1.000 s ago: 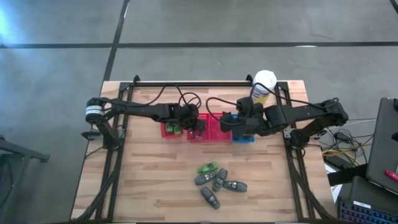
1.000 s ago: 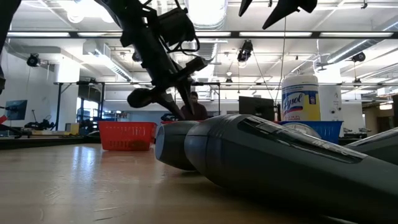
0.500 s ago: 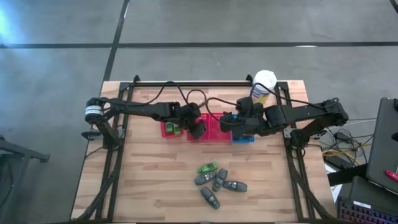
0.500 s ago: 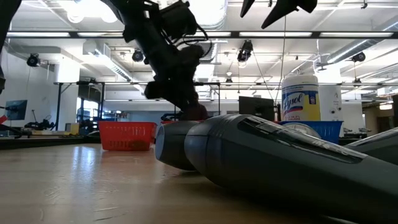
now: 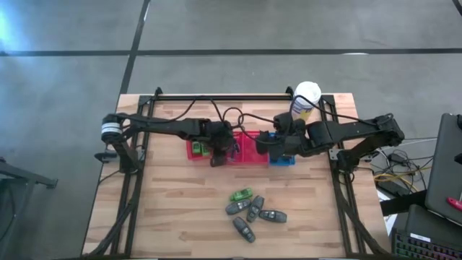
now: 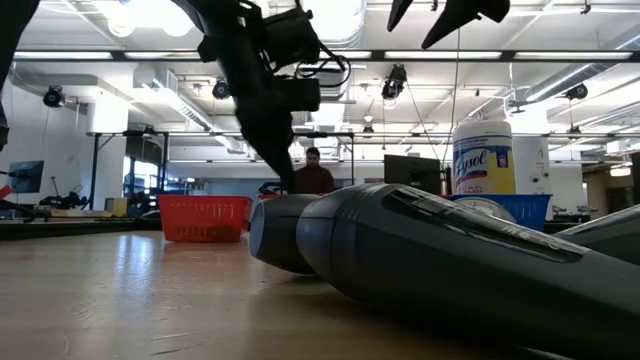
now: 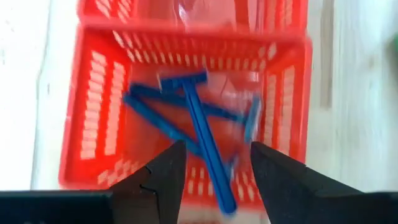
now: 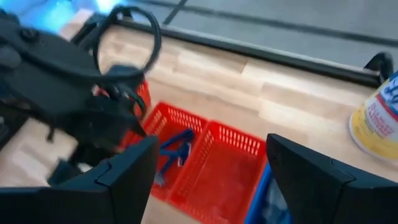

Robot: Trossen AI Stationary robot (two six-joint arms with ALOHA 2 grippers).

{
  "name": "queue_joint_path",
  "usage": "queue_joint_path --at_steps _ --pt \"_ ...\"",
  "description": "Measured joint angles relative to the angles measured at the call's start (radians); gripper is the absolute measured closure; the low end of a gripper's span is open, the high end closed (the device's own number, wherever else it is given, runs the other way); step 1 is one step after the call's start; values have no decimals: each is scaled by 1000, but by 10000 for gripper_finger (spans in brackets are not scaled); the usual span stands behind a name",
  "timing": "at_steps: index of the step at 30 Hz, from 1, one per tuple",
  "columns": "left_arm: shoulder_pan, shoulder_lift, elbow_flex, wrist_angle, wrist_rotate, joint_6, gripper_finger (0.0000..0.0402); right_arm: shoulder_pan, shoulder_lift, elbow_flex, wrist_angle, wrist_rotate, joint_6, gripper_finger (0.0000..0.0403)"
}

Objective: Pick & Place Travel size toiletries
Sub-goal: Put the blue razor into the middle red bin

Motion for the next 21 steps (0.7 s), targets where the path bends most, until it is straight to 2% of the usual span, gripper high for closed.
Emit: queue_joint_path --at_steps 3,6,12,17,21 --pt "4 -61 -9 -45 -3 17 222 9 -9 0 -46 -50 2 100" --pt "7 -180 -56 -36 -3 57 232 33 -19 0 -95 -92 -43 91" --pt "10 -485 -206 -41 -33 23 248 25 15 -25 15 -338 -420 83" --pt "10 -716 -322 -48 -94 -179 250 -74 138 -50 248 -519 -776 100" --pt "11 -865 -387 -49 -135 -385 250 -151 237 -19 320 -546 -1017 123"
